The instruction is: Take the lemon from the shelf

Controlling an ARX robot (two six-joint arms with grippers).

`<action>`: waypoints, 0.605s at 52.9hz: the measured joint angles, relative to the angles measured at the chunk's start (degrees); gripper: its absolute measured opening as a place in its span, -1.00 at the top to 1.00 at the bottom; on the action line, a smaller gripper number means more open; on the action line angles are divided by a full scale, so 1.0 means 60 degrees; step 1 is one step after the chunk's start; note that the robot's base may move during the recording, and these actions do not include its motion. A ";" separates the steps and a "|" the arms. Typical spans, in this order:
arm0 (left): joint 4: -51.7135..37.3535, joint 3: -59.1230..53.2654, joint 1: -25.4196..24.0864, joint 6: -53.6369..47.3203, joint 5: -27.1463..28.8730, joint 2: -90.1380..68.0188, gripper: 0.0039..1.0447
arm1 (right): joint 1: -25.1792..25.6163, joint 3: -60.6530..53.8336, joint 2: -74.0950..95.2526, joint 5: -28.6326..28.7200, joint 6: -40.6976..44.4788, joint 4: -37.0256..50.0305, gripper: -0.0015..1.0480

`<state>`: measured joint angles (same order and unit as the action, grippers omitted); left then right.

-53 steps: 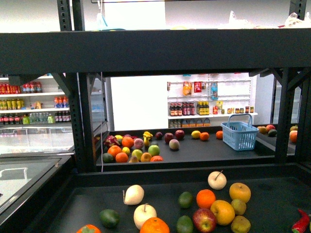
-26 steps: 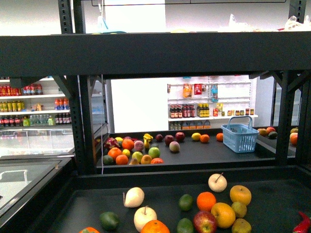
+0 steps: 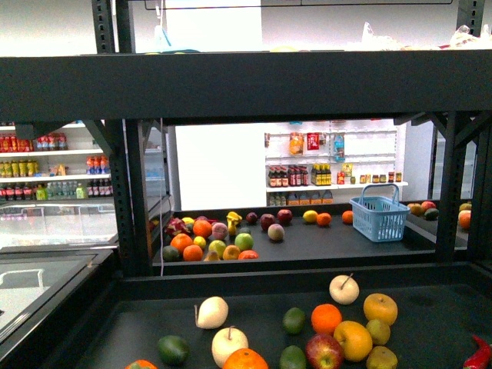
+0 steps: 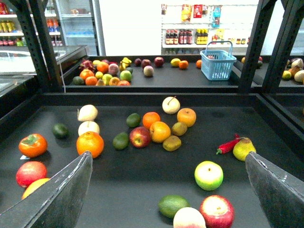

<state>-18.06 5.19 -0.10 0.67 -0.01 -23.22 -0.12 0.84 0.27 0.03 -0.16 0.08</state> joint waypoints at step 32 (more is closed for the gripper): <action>0.1177 -0.0754 0.0000 -0.0007 0.0004 0.2051 0.96 | 0.0000 0.0000 0.0000 -0.0004 0.0000 0.0000 -0.85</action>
<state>-11.00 0.67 -0.10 0.62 0.01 -10.92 -0.12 0.84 0.27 0.01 -0.16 0.08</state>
